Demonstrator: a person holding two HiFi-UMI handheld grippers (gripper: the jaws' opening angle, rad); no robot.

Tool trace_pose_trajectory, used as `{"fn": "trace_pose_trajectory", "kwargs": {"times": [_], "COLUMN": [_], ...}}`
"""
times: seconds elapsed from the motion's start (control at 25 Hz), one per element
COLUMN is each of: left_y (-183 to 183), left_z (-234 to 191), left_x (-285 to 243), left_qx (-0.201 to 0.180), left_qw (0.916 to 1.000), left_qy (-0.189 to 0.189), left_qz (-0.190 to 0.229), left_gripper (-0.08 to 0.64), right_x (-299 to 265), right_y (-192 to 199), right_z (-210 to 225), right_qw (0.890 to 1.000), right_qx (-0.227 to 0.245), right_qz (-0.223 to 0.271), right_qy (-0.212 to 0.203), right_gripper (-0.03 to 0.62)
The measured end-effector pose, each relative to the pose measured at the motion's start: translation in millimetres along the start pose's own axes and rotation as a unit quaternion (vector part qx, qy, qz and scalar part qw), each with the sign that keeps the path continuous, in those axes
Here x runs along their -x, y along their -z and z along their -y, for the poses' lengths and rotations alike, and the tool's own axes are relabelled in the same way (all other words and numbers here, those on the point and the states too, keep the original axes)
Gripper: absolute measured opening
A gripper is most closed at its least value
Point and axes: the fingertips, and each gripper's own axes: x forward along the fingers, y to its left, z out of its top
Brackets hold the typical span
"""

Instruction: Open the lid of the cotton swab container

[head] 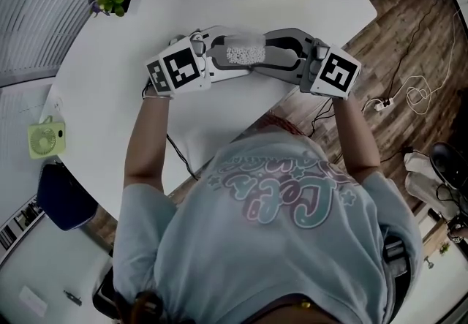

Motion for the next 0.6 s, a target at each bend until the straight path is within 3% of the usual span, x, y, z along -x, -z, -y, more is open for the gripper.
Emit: {"fn": "trace_pose_trajectory", "kwargs": {"times": [0.6], "left_y": [34.4], "left_z": [-5.6], "left_x": [-19.7], "left_qx": [0.005], "left_qw": [0.999], "left_qy": [0.005], "left_qz": [-0.043], "left_gripper": [0.195], "right_x": [-7.4], "right_y": [40.8], "right_z": [7.5], "right_qw": [0.999], "right_qx": [-0.028], "right_qz": [-0.042], "right_qy": [-0.008], "right_gripper": [0.195]}}
